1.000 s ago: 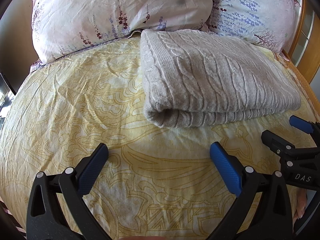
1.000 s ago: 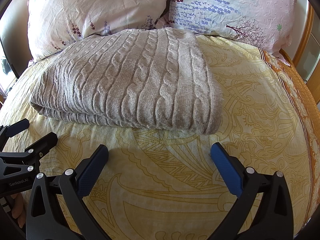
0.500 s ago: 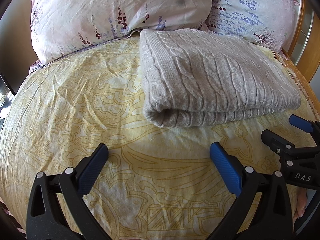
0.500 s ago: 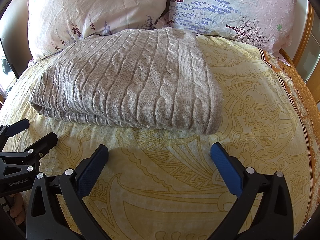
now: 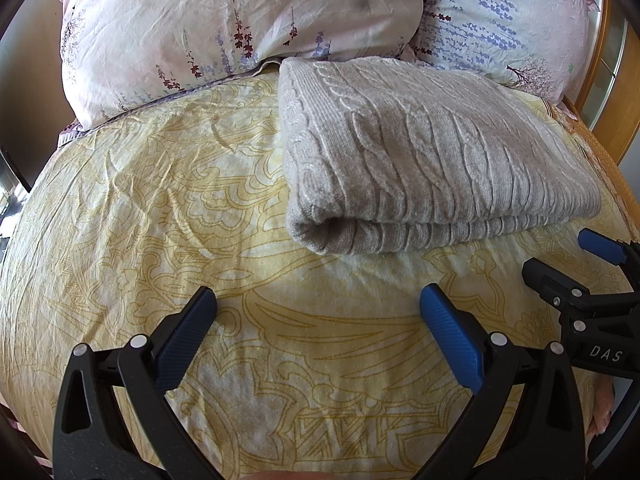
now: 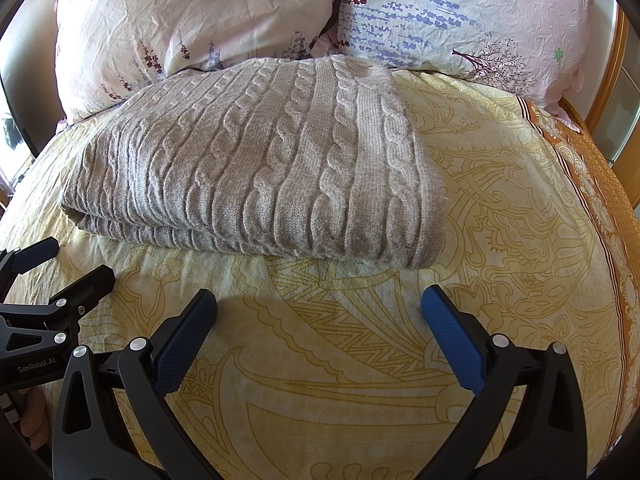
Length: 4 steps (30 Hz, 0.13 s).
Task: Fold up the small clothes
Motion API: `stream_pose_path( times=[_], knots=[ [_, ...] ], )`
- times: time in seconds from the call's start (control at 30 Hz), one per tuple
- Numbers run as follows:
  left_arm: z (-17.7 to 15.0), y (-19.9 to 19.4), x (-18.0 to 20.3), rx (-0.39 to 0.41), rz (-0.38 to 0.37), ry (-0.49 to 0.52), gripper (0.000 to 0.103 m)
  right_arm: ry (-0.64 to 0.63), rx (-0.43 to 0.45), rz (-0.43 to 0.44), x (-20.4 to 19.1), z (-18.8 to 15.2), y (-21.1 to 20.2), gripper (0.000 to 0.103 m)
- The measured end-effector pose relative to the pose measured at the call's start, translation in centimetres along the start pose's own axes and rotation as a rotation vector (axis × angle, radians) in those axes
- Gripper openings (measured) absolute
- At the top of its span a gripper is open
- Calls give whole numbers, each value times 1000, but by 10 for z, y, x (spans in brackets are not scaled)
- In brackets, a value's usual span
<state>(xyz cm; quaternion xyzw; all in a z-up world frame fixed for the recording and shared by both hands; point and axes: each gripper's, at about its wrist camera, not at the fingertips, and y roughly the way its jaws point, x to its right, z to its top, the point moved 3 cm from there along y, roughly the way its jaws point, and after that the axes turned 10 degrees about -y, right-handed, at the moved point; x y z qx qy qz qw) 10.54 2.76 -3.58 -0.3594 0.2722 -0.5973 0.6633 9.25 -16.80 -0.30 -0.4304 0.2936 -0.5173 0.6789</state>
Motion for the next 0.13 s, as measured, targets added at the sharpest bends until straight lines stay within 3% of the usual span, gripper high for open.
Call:
stream_pose_path(
  times=[0.13],
  knots=[
    [0, 0, 0, 0, 0, 0, 101, 0, 0, 0, 0, 0, 0, 102]
  ],
)
